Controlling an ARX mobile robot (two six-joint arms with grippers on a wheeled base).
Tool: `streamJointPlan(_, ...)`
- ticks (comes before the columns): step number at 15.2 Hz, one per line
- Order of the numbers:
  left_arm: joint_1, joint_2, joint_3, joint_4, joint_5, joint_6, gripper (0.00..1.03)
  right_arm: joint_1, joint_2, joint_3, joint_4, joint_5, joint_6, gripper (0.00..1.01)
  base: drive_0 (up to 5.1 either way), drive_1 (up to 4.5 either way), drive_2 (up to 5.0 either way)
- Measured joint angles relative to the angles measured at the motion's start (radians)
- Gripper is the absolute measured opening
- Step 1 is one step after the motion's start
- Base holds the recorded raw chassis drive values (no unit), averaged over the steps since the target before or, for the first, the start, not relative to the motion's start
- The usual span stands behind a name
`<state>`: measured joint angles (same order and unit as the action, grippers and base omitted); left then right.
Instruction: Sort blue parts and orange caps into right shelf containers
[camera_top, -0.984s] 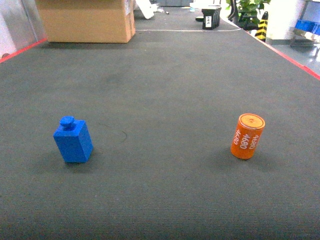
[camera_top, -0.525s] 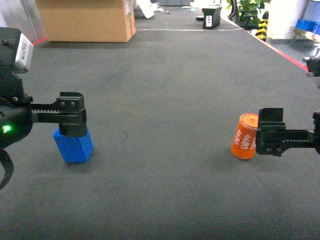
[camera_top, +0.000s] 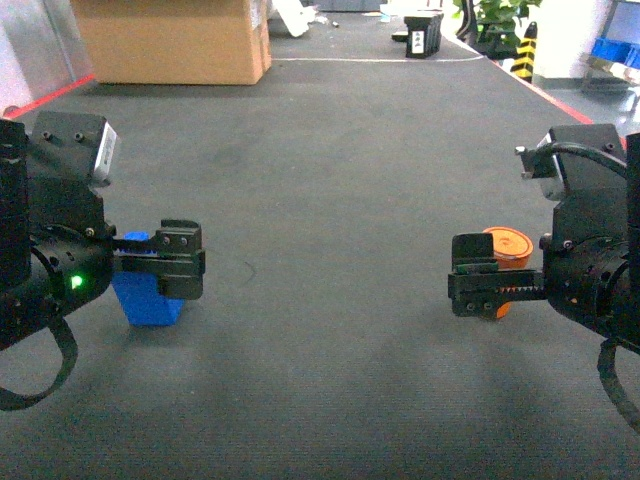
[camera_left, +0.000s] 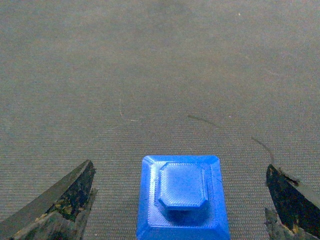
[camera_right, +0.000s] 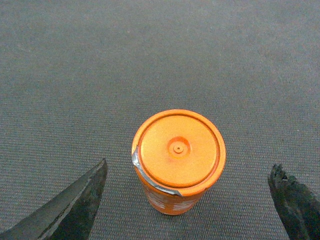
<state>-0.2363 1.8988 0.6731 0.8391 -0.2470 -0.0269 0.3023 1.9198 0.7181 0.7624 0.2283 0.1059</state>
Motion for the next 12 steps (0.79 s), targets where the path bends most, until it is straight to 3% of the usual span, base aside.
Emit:
streamJointPlan(9,0.001,0.101,0.056,-0.034,0.001,-0.019,0.98,0.0,0.09,0.062,-0.028,-0.001,0.06,0.98,0.0,0.0,0.0)
streamJointPlan(12,0.0,0.134,0.09,-0.06,0.0,-0.027,0.98,0.002,0.117,0.09,-0.037,-0.007,0.109,0.98,0.0,0.0,0.0)
